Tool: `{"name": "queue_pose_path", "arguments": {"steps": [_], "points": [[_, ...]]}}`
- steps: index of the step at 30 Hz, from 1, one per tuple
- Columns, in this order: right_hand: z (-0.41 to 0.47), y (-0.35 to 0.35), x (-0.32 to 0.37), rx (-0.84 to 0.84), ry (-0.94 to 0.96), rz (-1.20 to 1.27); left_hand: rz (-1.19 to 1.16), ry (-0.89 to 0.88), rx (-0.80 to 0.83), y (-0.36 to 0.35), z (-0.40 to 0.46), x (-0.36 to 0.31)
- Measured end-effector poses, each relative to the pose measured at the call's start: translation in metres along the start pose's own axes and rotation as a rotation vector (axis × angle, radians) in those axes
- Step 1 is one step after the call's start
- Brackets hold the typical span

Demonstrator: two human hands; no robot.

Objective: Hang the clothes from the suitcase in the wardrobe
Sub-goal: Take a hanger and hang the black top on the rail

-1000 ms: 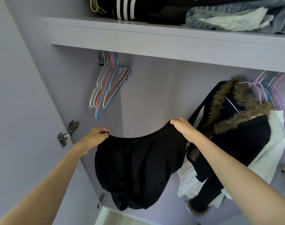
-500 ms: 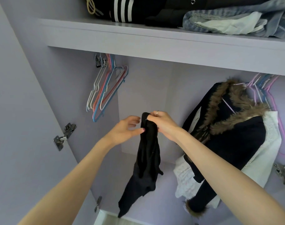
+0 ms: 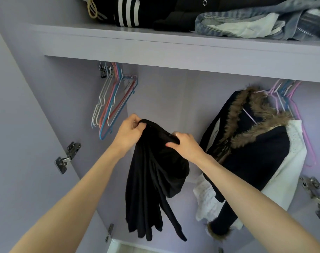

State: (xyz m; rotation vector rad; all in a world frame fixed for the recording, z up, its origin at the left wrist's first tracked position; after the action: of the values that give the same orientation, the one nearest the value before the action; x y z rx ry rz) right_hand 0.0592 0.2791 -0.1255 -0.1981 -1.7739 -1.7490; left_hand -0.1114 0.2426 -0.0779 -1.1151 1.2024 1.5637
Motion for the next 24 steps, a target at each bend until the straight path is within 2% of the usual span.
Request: {"name": "queue_pose_path", "arguments": {"steps": [4, 7, 10, 12, 14, 16, 18, 22, 24], "points": [[0.004, -0.005, -0.038, -0.12, -0.21, -0.031, -0.1, 0.09, -0.091, 0.02, -0.005, 0.015], [0.0, -0.011, -0.055, -0.123, -0.376, 0.017, -0.197, 0.153, 0.025, 0.021, -0.01, 0.023], [-0.008, -0.023, -0.066, -0.068, -0.507, 0.071, 0.19, 0.1, 0.192, 0.019, -0.018, 0.026], [-0.015, -0.039, -0.07, -0.035, -0.614, 0.362, 0.446, 0.042, 0.23, 0.018, -0.022, 0.033], [-0.018, -0.061, -0.062, 0.032, -0.702, 0.749, 0.601, 0.019, 0.17, 0.027, -0.024, 0.039], [-0.016, -0.068, -0.049, 0.063, -0.696, 0.888, 0.674, 0.003, 0.06, 0.042, -0.025, 0.036], [-0.007, -0.062, -0.042, 0.052, -0.617, 0.79, 0.69, -0.012, -0.06, 0.058, -0.026, 0.031], [0.011, -0.031, -0.028, 0.017, -0.337, 0.223, 0.635, 0.008, -0.294, 0.097, -0.028, 0.031], [0.012, -0.018, -0.027, -0.043, -0.299, -0.018, 0.534, 0.072, -0.38, 0.113, -0.03, 0.042]]}}
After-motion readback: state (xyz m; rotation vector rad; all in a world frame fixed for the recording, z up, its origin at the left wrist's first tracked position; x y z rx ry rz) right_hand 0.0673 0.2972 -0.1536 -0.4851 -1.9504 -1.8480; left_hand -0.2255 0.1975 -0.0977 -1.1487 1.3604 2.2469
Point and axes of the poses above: each hand's wrist, its own z-axis towards the middle knuckle, its own y-axis out of the back of the hand, x = y × z, the point moved 9 cm from there along z, towards the middle knuckle, and after that the axes turned 4 degrees about -z, right-handed, at the moved point
